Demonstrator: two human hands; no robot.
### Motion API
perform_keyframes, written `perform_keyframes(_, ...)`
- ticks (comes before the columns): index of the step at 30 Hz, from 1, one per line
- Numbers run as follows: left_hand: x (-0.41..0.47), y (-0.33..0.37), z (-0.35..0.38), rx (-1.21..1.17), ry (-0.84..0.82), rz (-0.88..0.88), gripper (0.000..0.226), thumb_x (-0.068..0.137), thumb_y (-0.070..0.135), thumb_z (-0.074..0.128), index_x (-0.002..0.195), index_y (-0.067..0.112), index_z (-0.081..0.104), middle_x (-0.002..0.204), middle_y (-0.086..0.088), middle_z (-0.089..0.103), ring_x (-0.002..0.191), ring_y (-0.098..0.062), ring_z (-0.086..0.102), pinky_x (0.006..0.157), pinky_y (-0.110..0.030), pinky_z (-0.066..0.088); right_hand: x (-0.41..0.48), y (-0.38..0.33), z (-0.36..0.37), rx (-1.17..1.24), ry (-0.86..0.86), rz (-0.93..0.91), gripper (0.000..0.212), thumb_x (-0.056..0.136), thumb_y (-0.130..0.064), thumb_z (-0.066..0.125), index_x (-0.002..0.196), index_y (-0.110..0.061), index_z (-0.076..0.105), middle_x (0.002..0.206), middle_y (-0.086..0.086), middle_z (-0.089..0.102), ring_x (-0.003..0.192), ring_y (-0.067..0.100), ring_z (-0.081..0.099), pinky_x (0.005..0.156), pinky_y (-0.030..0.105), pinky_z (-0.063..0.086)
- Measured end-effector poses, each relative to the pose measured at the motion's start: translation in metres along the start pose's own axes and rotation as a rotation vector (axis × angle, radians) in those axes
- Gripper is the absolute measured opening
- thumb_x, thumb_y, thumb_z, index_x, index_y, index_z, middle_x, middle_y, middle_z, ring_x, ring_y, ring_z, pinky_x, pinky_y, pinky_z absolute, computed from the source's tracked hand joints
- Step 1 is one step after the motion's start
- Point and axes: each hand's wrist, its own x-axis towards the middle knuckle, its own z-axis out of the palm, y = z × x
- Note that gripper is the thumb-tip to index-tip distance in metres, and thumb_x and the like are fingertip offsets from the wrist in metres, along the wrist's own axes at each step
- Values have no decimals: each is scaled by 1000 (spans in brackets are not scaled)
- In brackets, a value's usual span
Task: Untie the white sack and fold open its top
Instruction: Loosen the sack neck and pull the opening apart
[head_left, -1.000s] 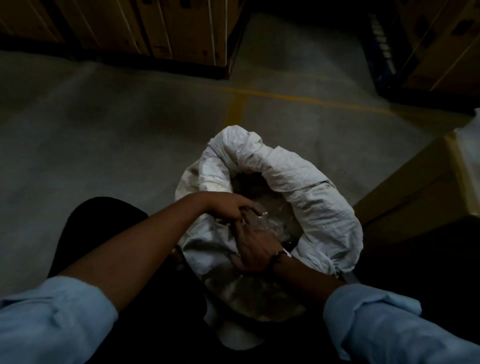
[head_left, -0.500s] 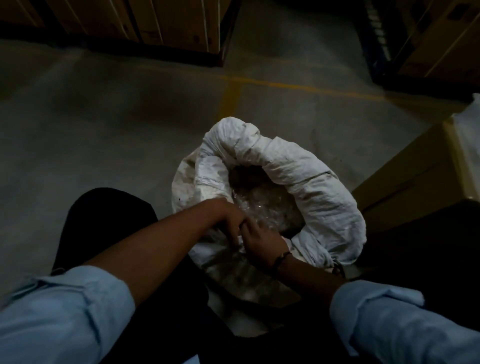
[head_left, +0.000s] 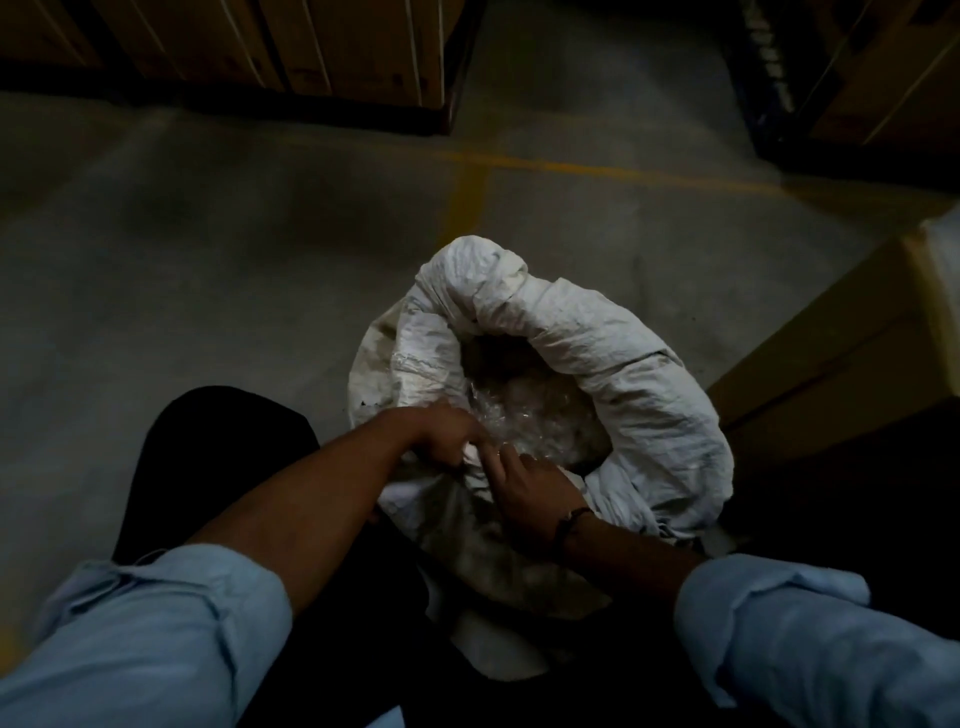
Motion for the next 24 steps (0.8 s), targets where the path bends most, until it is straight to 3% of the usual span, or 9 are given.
perform_keyframes(4,-3,-25,3,-115,-55,-44,39,88,14,63,127,21,64,127,-6,66,116,-24,62,101,-31,45,-17,16,7,-79,-5,41,77,77,-45,42,147,-13,32,98,12,63,72,32,62,54,40,49)
perform_keyframes(7,6,-27,-1,-115,-139,-63,38,91,19,65,129,16,64,130,-9,65,118,-26,61,102,-31,44,-16,35,8,-116,23,74,71,78,-38,53,141,-12,34,85,7,64,62,29,62,45,32,45)
perform_keyframes(9,10,-18,-7,-81,-284,-40,41,92,23,69,130,8,63,132,-13,63,121,-29,60,106,-33,42,-17,40,12,-148,49,18,62,81,-35,46,137,-10,39,80,7,65,57,28,61,45,31,44)
perform_keyframes(11,10,-2,-17,-143,-415,-17,44,86,33,77,122,10,66,125,-11,67,116,-28,62,107,-37,45,-21,43,12,-173,65,-31,56,83,-33,40,133,-8,44,73,9,64,51,29,60,42,31,42)
perform_keyframes(13,6,18,-28,-227,-326,-4,54,73,56,81,116,27,67,116,5,69,106,-15,65,97,-28,49,-21,44,10,-177,94,-43,57,83,-30,37,134,-6,48,70,11,63,49,32,59,41,32,42)
perform_keyframes(15,8,36,-29,-193,-71,49,71,62,67,82,120,29,66,115,9,70,101,-11,65,90,-25,50,-17,42,3,-118,46,-38,60,90,-32,40,143,-5,37,87,16,65,66,38,64,52,38,47)
perform_keyframes(17,12,47,-18,-264,10,71,76,62,56,87,126,23,63,118,3,69,100,-13,64,89,-25,48,-14,42,-2,56,-94,13,72,91,-40,50,148,-8,21,119,19,60,95,41,63,74,44,50)
perform_keyframes(21,13,60,1,-425,-157,-37,78,73,32,88,138,11,51,128,-7,64,104,-15,60,95,-32,50,-16,44,-14,300,-304,47,104,72,-59,68,150,-13,16,149,13,40,128,34,49,103,39,43)
perform_keyframes(24,12,70,4,-465,-292,-97,66,76,26,86,133,8,56,119,-5,66,99,-14,61,89,-32,54,-20,48,-21,408,-521,9,88,71,-55,74,142,-19,37,136,8,53,124,31,54,98,39,46)
